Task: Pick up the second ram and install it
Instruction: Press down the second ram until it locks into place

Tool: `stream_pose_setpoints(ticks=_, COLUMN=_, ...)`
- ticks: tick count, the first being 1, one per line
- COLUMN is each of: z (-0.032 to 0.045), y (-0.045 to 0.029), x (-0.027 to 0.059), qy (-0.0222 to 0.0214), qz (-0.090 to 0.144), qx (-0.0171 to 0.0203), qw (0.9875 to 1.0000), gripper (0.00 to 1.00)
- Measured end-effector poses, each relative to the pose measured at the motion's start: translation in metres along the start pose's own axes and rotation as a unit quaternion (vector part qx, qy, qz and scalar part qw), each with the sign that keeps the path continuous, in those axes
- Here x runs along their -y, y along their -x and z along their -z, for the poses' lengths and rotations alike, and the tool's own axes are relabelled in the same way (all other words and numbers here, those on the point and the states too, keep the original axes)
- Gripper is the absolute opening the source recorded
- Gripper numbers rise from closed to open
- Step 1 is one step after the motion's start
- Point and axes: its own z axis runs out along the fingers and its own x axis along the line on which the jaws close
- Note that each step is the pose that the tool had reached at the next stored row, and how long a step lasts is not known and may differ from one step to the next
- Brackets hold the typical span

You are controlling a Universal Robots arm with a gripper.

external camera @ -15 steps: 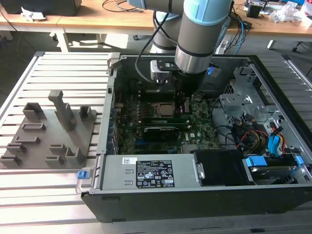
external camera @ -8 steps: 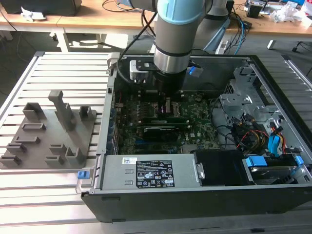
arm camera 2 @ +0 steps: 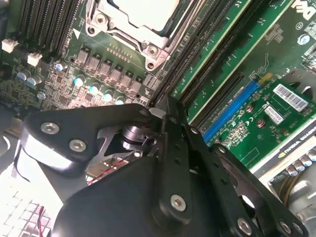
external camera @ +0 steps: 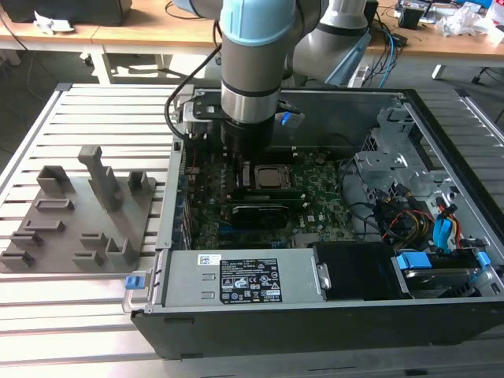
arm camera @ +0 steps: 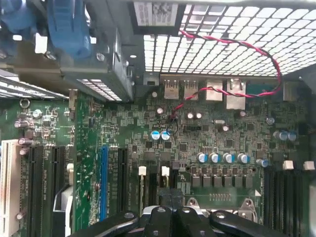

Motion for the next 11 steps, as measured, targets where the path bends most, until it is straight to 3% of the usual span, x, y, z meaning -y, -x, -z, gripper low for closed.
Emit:
stream_pose_setpoints(ticks=4, z=0.0145, y=0.0003, x=0.0017, qy=0.0009, qz=0.0, qx=-0.0003, qw=1.0, gripper=0.11)
stream_pose_setpoints(ticks=11, z=0.0159, y=0.0004, x=0.0017, qy=0.0009, qz=0.0, qx=-0.0002, qw=1.0, gripper=0.11)
